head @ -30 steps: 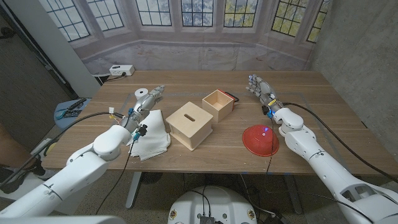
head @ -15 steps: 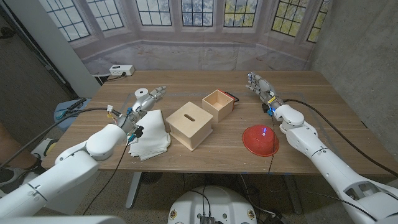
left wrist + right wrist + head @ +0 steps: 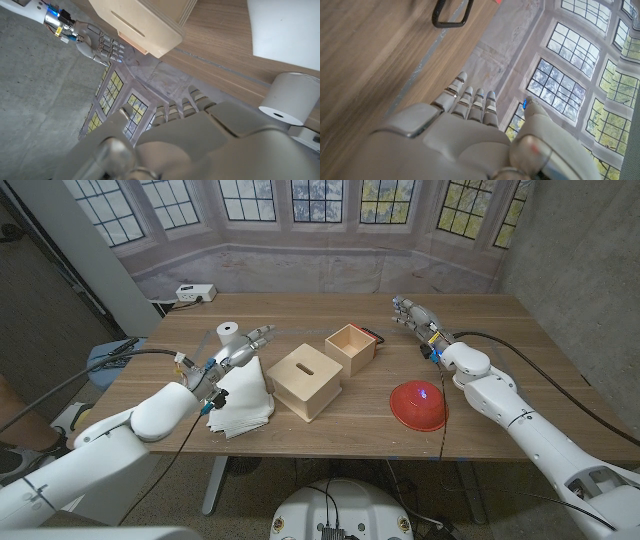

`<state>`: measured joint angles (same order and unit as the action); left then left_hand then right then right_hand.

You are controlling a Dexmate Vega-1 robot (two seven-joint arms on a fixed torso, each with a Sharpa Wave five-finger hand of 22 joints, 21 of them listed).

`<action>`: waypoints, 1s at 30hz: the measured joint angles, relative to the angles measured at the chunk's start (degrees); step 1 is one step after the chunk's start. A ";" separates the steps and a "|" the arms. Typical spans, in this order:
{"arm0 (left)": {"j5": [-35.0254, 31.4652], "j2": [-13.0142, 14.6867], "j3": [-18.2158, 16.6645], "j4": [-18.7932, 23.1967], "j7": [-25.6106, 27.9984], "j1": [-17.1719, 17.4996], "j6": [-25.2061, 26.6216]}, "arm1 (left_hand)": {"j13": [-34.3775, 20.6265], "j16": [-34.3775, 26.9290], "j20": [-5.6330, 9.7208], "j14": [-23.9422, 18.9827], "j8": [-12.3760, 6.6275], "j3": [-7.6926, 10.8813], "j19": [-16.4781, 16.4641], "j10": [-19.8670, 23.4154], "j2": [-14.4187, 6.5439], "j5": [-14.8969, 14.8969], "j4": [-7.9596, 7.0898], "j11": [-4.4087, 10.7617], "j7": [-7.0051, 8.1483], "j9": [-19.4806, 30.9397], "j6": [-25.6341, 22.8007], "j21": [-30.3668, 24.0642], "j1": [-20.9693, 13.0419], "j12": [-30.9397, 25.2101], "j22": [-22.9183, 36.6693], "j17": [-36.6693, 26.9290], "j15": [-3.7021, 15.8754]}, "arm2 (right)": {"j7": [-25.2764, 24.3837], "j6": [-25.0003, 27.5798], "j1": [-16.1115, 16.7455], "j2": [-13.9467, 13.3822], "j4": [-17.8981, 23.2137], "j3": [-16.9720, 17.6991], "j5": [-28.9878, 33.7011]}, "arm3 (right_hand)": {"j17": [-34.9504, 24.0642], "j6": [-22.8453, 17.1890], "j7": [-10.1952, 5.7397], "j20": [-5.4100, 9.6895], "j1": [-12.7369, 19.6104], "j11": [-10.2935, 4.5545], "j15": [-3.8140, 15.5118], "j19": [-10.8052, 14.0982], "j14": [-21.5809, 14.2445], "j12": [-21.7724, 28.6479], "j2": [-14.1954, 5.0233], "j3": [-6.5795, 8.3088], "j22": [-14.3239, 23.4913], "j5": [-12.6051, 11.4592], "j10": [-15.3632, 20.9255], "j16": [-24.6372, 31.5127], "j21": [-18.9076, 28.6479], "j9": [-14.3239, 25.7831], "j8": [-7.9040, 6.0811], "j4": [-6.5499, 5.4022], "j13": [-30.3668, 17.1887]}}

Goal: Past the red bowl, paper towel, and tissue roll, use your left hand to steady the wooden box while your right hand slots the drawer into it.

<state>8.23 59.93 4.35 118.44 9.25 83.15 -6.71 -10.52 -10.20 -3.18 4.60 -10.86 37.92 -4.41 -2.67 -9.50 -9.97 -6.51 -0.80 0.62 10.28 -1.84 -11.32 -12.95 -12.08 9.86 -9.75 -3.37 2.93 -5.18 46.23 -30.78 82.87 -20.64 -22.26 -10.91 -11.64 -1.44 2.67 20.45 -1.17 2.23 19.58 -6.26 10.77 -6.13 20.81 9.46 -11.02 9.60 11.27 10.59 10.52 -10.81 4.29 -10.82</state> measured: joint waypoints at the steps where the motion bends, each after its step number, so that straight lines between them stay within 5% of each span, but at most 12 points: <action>1: -0.86 0.21 -0.24 0.17 -0.25 0.38 -0.23 | 0.00 0.00 0.00 0.00 0.00 0.00 0.00 0.00 -0.03 0.00 0.00 0.00 0.00 0.00 0.00 0.00 0.03 0.00 0.00 0.00 0.00 | -0.04 0.09 -0.05 -0.18 0.28 -0.15 0.04 | 0.00 0.00 0.00 0.00 0.01 0.13 0.00 0.00 0.00 0.00 -0.01 0.00 0.00 0.00 -0.13 0.00 0.00 0.00 0.00 0.00 0.00; 14: -7.21 1.18 -3.52 1.74 -1.51 4.77 -1.93 | 0.00 0.00 0.32 -0.21 0.00 0.01 -0.31 0.32 -0.21 0.00 -0.47 0.31 0.63 -0.01 0.01 0.00 0.52 0.00 0.01 0.01 0.21 | -1.53 4.15 -0.56 -2.75 4.20 -1.82 1.79 | 0.27 -0.01 0.46 -0.01 1.54 1.06 0.00 0.01 0.00 0.00 0.00 0.30 0.00 0.00 0.18 0.00 0.00 0.00 0.00 1.56 0.00; 30: -17.96 -1.89 -6.03 1.96 0.00 8.80 -5.39 | 0.00 0.00 0.50 -1.33 0.00 0.00 -1.19 1.36 -0.21 0.00 -0.95 1.31 1.24 -0.01 -1.25 0.00 1.11 0.00 0.01 0.01 1.33 | -2.02 12.61 -2.66 -6.49 9.78 -4.19 4.17 | 0.26 -0.32 1.14 -0.14 3.77 1.06 -0.06 0.79 -0.36 0.00 -0.15 0.67 0.00 0.00 0.18 0.00 0.23 0.00 0.00 3.24 0.17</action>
<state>-9.73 58.04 -1.68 120.40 9.26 91.95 -12.10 -10.52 -10.20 -2.67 3.27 -10.86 37.92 -5.60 -1.31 -9.71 -9.97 -7.45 0.51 1.86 10.27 -3.09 -11.32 -11.83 -12.08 9.87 -9.74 -2.04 0.91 7.43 43.57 -37.27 92.65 -24.83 -18.09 -10.66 -11.96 -0.29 2.53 24.22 -0.12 2.17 20.36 -6.62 10.77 -6.28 21.49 9.46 -11.02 9.78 11.28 10.82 10.52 -10.81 7.54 -10.64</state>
